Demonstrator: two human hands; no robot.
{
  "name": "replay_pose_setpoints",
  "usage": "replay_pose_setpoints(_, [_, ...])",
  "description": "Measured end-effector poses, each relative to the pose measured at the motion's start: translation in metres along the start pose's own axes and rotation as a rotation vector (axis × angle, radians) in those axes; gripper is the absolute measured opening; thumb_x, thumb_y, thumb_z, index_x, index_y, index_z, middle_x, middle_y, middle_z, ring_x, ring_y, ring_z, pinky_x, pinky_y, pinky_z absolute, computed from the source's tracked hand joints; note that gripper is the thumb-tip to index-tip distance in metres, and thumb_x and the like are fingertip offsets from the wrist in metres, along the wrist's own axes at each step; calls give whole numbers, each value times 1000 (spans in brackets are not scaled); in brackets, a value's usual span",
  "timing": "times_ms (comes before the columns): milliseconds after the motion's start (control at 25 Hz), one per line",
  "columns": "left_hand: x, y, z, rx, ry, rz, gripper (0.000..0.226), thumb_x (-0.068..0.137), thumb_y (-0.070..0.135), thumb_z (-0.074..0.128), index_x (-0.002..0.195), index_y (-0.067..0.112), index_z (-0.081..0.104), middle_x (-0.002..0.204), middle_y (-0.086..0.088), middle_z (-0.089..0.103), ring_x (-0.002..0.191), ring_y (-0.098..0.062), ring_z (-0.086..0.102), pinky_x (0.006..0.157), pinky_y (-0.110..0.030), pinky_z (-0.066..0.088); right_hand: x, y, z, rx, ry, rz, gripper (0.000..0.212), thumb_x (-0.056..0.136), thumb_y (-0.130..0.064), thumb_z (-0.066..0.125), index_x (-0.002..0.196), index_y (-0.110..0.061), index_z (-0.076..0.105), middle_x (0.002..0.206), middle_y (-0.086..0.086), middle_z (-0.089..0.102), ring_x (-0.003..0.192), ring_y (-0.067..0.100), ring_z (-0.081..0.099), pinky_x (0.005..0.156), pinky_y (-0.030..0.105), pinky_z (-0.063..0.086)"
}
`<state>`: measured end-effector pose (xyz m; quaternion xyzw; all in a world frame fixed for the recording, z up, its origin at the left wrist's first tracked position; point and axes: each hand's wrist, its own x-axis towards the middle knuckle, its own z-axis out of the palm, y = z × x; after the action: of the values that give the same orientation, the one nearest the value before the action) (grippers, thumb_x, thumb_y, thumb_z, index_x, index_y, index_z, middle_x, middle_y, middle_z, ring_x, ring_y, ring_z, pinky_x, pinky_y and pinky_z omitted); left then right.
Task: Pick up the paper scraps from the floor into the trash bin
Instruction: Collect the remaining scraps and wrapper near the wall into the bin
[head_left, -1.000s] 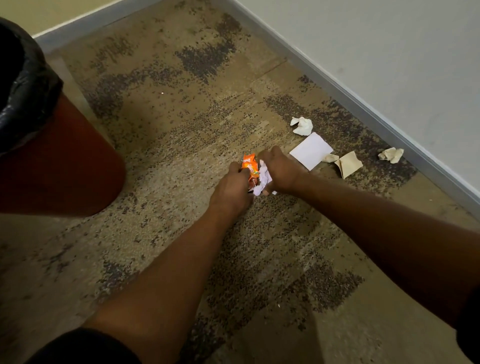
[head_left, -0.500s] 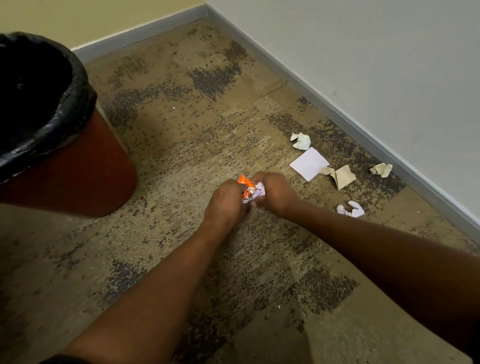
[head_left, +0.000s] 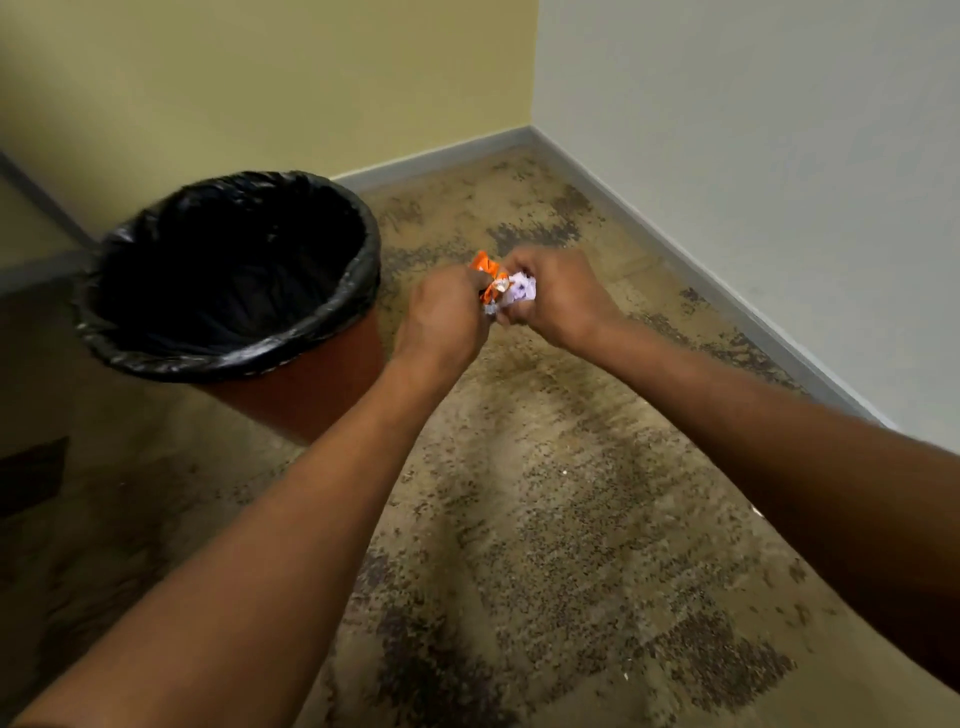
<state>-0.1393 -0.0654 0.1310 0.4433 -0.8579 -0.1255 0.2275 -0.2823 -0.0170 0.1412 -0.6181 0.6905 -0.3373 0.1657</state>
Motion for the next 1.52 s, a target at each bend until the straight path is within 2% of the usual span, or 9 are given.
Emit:
replay_pose_setpoints(240, [-6,-30,-87,133,171,-123,12,87,26,70,99,24,74,88,-7,66,82,-34,66,72,-38,55,39,-89,8,-31,-12,-193,25,64,-8,78,86,-16,71,77,1,71,68,13,61,56,23,44])
replay_pose_setpoints(400, [-24,-64,-123,155,253,-172,13,89,29,69,97,19,74,86,-8,63,78,-30,61,67,-40,51,50,-132,36,-59,-18,-302,28,71,-14,76,98,-13,67,92,5,68,80,18,55,61,28,34])
replay_pose_setpoints(520, [-40,-89,-137,174,296,-225,14,88,27,69,97,18,73,87,-9,63,79,-31,61,62,-35,42,59,-157,61,-98,-77,-349,40,67,-18,80,104,-15,64,103,7,66,92,24,56,69,33,41])
replay_pose_setpoints(680, [-59,-113,-147,143,280,-328,32,82,28,76,114,23,71,106,-8,71,94,-31,67,78,-41,56,63,-170,89,-173,-148,-405,62,62,-20,85,119,-18,59,113,9,60,101,27,55,75,32,40])
replay_pose_setpoints(840, [-66,-122,-153,168,210,-373,52,79,26,82,127,25,64,121,-4,69,110,-27,65,90,-44,54,62,-165,103,-191,-149,-401,70,64,-24,86,127,-21,55,120,8,58,108,28,56,89,40,48])
replay_pose_setpoints(960, [-63,-120,-153,180,205,-374,53,80,24,81,129,26,64,124,-3,67,113,-27,64,92,-43,54,63,-160,102,-183,-143,-377,75,60,-30,89,127,-22,55,120,5,60,107,26,58,88,45,51])
replay_pose_setpoints(1160, [-47,-90,-143,176,245,-255,41,87,23,73,128,24,66,124,-2,67,113,-27,64,92,-41,54,62,-142,82,-144,-33,-350,55,68,-24,83,118,-20,61,114,3,66,102,23,61,86,40,52])
replay_pose_setpoints(1360, [-29,-45,-111,131,262,-102,23,92,25,61,113,26,72,107,1,69,97,-28,67,78,-42,56,44,-100,48,-111,112,-322,20,81,-22,72,100,-21,66,99,-2,67,87,14,61,77,34,54])
replay_pose_setpoints(1520, [-18,-4,-61,83,167,-6,25,95,22,54,112,28,71,109,1,72,96,-26,69,78,-44,57,20,-41,13,-174,160,-214,19,83,-21,70,101,-20,64,102,-4,66,87,13,60,76,35,52])
